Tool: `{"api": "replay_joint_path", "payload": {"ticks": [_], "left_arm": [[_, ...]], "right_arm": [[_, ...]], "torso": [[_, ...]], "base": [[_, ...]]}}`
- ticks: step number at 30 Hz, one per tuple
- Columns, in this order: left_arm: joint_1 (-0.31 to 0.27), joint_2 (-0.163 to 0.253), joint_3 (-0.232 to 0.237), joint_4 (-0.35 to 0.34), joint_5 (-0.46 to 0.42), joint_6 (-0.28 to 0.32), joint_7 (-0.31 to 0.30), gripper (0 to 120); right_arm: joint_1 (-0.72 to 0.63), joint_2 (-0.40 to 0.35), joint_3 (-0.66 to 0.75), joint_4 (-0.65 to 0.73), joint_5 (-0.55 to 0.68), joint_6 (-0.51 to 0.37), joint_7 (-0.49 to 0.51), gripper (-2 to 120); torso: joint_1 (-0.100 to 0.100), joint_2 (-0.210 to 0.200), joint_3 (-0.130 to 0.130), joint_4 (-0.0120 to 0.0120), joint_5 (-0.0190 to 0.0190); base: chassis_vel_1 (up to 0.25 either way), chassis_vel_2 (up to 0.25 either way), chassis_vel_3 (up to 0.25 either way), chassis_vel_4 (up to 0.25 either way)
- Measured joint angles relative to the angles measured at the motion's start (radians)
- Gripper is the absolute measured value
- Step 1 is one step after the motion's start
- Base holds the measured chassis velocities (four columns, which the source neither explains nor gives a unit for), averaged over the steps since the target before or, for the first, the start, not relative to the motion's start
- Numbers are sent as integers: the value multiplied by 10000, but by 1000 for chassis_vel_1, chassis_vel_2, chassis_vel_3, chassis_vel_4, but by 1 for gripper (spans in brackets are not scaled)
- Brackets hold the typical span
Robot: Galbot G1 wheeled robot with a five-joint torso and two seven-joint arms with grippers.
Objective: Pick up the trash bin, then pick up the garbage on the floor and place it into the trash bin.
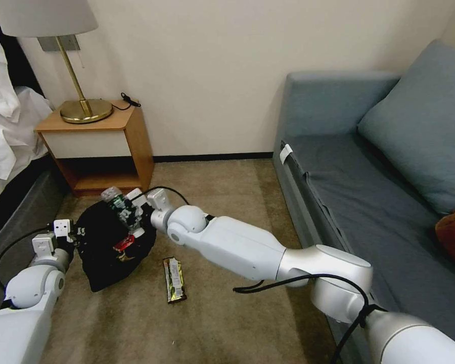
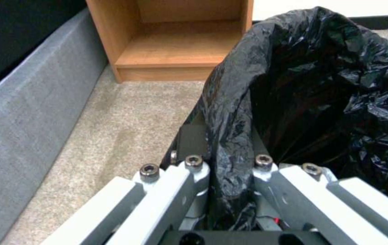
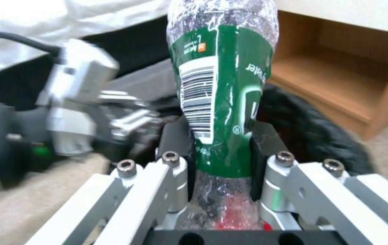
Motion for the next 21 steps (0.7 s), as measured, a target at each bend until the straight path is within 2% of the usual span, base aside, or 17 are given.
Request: {"api": "replay_joint_path", "payload": {"ticks": [11,16,17,18,20,21], "left_arm": [[190,-275,53,-326,0,72,13,4],[258,-300,24,-450,-2,109,13,4],[258,-300,24,-450,-2,109,13,4],[278,-310,18,-473,-2,116,11,4],[281,-315,17,-480,-1,119,10,4],[297,-346,13,-520,5,135,8,4]], "right_arm": [[-176,-4,-167,78,-2,220,-68,19],[-323,-5,-145,49,-96,250,-15,39],[-323,-5,-145,49,-96,250,-15,39],[-346,-5,-121,50,-128,255,13,47],[-350,-5,-119,51,-137,256,24,49],[-358,-5,-111,51,-166,257,69,57]], "torso": [[0,0,0,-1,0],[0,0,0,-1,0],[0,0,0,-1,0],[0,0,0,-1,0],[0,0,0,-1,0],[0,0,-1,-1,0]], "base": [[0,0,0,0],[0,0,0,0],[0,0,0,0],[0,0,0,0],[0,0,0,0],[0,0,0,0]]}}
